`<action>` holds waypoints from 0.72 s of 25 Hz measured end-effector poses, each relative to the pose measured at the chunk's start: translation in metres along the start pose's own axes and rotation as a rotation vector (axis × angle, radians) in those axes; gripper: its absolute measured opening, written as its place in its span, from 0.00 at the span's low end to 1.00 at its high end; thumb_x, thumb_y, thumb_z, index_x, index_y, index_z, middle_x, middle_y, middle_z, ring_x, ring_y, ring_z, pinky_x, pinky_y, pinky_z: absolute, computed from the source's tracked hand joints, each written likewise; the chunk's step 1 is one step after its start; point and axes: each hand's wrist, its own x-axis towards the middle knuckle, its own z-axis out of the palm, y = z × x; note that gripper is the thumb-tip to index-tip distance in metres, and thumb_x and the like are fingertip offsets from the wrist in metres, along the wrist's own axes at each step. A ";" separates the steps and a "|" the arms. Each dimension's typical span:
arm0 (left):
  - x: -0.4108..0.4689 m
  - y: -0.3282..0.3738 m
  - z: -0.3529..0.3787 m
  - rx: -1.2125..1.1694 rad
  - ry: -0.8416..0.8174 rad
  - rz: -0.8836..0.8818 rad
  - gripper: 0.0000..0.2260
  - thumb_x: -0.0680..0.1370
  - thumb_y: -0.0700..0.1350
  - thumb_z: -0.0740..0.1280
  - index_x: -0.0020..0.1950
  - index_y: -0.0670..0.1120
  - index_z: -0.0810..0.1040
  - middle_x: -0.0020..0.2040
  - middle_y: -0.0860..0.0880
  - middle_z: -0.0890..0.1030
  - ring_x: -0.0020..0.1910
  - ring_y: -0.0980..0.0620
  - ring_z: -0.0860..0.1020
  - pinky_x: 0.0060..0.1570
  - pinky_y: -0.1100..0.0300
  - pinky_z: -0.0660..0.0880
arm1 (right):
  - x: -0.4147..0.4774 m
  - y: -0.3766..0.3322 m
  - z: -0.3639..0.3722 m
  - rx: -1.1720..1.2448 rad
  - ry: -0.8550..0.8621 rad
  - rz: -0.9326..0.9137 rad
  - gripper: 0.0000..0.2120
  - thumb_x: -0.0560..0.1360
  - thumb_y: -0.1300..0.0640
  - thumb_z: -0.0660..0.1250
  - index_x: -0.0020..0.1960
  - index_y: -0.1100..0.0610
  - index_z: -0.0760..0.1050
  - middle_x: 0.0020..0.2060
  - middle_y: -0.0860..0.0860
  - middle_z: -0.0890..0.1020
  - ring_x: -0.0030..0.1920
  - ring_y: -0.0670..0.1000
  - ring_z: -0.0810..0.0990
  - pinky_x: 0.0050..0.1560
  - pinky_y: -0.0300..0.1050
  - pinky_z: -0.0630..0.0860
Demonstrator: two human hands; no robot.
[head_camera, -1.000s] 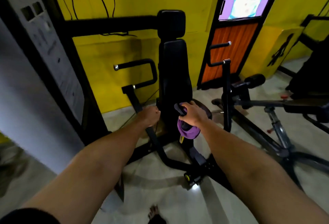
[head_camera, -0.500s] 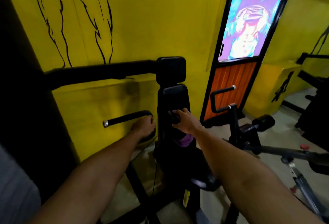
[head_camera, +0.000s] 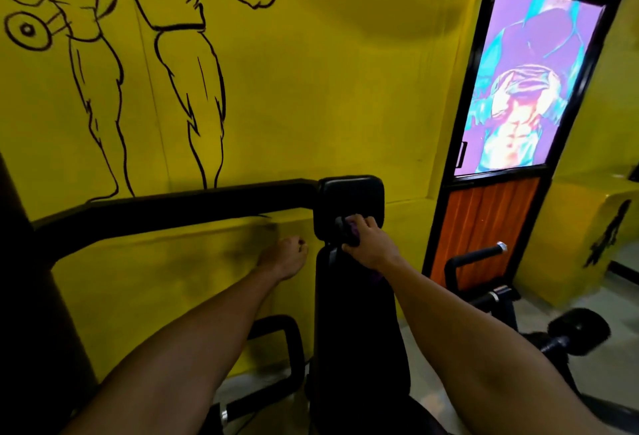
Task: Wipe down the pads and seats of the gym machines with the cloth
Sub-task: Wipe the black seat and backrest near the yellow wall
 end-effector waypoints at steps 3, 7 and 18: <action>0.044 0.000 0.001 -0.027 0.039 0.057 0.13 0.83 0.50 0.60 0.57 0.44 0.80 0.58 0.42 0.81 0.59 0.39 0.78 0.52 0.51 0.75 | 0.045 0.001 0.001 0.104 0.074 0.038 0.35 0.75 0.46 0.74 0.74 0.49 0.58 0.67 0.59 0.68 0.60 0.66 0.78 0.57 0.60 0.79; 0.106 0.001 -0.001 -0.036 0.034 0.122 0.13 0.83 0.49 0.60 0.61 0.44 0.78 0.61 0.44 0.80 0.59 0.42 0.77 0.54 0.50 0.75 | 0.095 -0.005 0.006 0.119 0.175 0.106 0.35 0.73 0.46 0.75 0.73 0.50 0.61 0.70 0.58 0.60 0.57 0.67 0.79 0.54 0.57 0.78; 0.252 -0.009 0.042 -0.389 0.178 0.412 0.18 0.86 0.48 0.54 0.75 0.47 0.69 0.69 0.47 0.75 0.65 0.46 0.75 0.61 0.52 0.74 | 0.214 -0.014 0.082 0.208 0.580 0.164 0.27 0.80 0.33 0.57 0.71 0.48 0.70 0.71 0.50 0.68 0.71 0.55 0.68 0.70 0.61 0.67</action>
